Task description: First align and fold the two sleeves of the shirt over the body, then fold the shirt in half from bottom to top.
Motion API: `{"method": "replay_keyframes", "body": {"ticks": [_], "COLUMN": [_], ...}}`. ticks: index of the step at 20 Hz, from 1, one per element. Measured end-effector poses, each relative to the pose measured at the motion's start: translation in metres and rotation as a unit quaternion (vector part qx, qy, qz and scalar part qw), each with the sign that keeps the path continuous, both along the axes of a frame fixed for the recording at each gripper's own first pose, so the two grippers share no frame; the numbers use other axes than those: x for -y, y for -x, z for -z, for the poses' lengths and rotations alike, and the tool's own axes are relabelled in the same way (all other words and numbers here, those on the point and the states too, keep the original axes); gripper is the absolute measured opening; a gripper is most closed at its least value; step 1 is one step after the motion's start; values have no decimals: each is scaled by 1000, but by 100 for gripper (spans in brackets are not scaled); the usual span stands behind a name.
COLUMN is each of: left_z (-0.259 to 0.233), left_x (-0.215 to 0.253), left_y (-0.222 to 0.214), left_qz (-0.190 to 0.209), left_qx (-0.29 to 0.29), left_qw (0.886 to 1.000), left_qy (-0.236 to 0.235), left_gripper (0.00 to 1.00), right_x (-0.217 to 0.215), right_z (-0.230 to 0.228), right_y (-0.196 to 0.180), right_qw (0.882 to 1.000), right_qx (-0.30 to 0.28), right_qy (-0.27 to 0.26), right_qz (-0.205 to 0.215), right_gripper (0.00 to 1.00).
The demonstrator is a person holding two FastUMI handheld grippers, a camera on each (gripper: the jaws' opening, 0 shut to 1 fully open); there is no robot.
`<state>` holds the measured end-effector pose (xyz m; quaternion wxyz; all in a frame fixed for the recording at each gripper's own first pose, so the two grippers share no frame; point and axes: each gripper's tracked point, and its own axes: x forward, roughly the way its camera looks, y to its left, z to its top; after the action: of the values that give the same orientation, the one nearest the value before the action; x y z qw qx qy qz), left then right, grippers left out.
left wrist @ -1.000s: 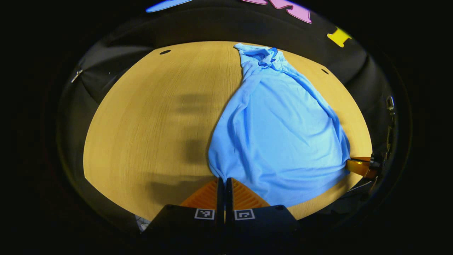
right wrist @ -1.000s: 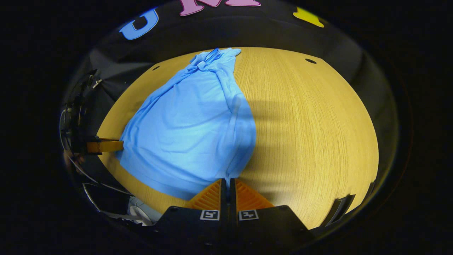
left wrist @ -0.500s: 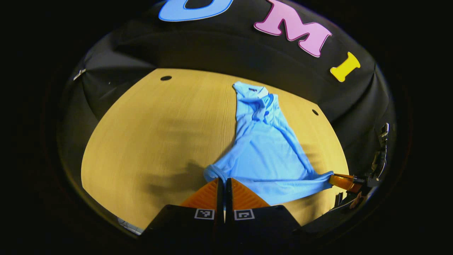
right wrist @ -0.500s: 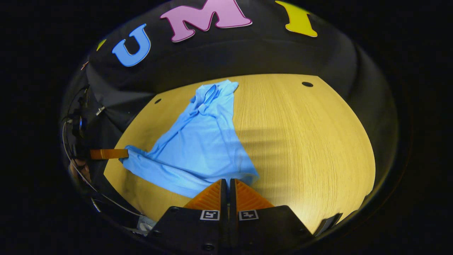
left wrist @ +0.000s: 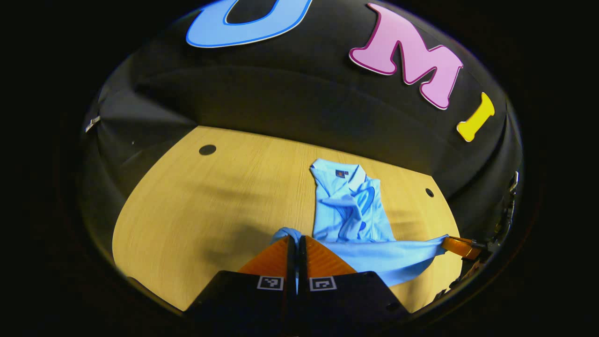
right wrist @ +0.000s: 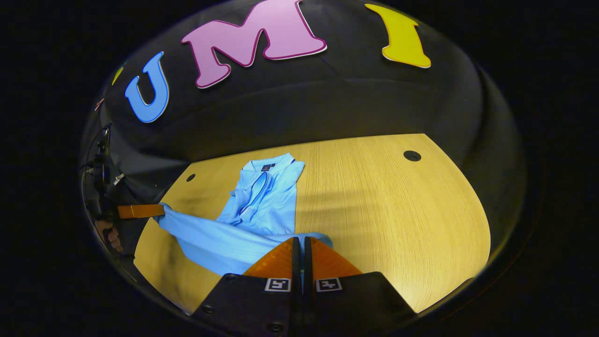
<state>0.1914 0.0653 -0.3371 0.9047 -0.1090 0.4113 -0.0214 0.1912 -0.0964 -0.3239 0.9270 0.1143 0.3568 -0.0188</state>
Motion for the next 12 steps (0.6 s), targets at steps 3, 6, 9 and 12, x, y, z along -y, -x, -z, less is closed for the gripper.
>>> {"method": "replay_keyframes", "body": {"ticks": [3, 6, 9, 12], "left_z": [9, 20, 27, 34], "left_x": [1, 1, 3, 2], "left_y": [-46, -83, -118, -148], "left_qz": [-10, -10, -5, -7], "left_qx": [21, 33, 47, 58], "left_qw": [1000, 999, 997, 995], "left_qy": [-7, -33, -61, -85], "left_gripper": [6, 6, 6, 6], "right_x": [8, 16, 25, 31], "right_z": [6, 14, 17, 25], "right_y": [-46, -91, -136, -169], "right_qw": [1000, 999, 999, 998], "right_qx": [15, 28, 45, 53], "right_qy": [0, -1, 2, 11], "right_qz": [8, 17, 23, 20], "right_gripper": [5, 5, 5, 5]}}
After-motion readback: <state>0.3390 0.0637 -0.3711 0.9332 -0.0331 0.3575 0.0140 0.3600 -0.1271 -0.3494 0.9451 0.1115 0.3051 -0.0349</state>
